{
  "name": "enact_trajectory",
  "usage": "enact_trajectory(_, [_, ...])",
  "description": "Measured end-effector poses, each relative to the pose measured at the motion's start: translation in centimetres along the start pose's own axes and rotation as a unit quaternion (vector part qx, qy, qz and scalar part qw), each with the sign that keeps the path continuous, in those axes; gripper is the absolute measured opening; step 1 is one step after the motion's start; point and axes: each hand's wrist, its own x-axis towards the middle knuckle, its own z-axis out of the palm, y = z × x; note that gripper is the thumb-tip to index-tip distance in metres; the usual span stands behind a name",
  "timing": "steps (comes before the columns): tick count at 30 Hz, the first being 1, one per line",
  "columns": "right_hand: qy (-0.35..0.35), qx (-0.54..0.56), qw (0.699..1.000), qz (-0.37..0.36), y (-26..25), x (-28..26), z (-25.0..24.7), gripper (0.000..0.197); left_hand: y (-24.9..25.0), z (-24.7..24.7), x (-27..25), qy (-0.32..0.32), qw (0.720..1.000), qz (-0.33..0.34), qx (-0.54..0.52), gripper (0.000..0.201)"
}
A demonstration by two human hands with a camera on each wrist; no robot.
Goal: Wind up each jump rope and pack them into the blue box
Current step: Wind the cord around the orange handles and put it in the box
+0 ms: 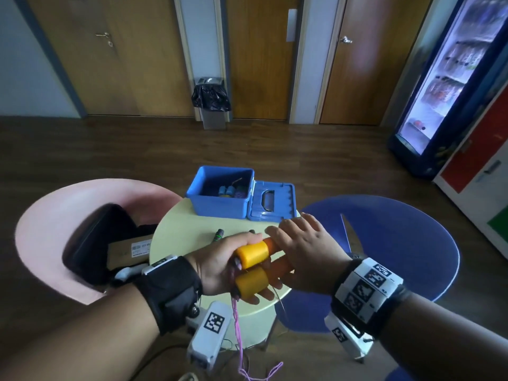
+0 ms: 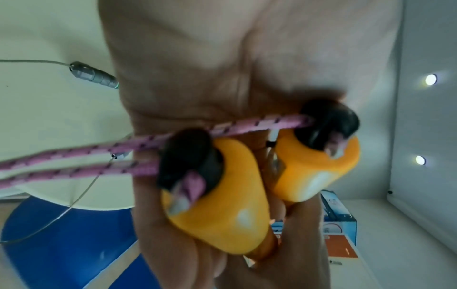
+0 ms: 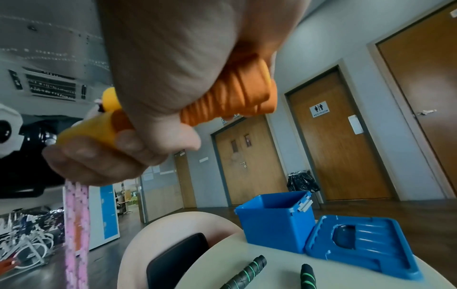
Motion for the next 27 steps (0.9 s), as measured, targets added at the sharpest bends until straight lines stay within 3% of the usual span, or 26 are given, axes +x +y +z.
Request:
enact_trajectory(3, [0.014,-0.013,0.999,0.044,-0.9,0.3,0.3,0.070,0.3,-0.1,-0.4,0.022,1.000,0.012,-0.014,0.059])
enact_trajectory(6, [0.025,-0.027,0.997,0.073,-1.2,0.6,0.6,0.062,0.2,-0.7,-0.1,0.108,0.993,0.039,-0.017,0.061])
enact_trajectory(10, [0.027,-0.044,0.995,0.087,-1.3,1.1,0.7,0.052,-0.2,-0.9,0.0,0.204,0.970,0.128,0.037,0.029])
enact_trajectory(14, [0.018,-0.048,0.993,0.107,-2.0,1.9,0.5,0.049,-0.8,-0.3,0.4,0.318,0.891,0.236,0.220,0.016])
enact_trajectory(17, [0.001,-0.039,0.993,0.111,-2.3,2.6,-0.2,0.048,-0.6,0.2,0.7,0.379,0.852,0.296,0.209,0.013])
enact_trajectory(21, [-0.040,-0.027,0.992,0.114,-2.2,3.3,-1.5,0.050,0.2,0.3,0.8,0.414,0.829,0.319,0.197,0.013])
enact_trajectory(27, [-0.073,-0.006,0.990,0.119,-1.9,3.5,-2.8,0.055,1.0,0.7,0.8,0.410,0.837,0.313,0.183,0.015])
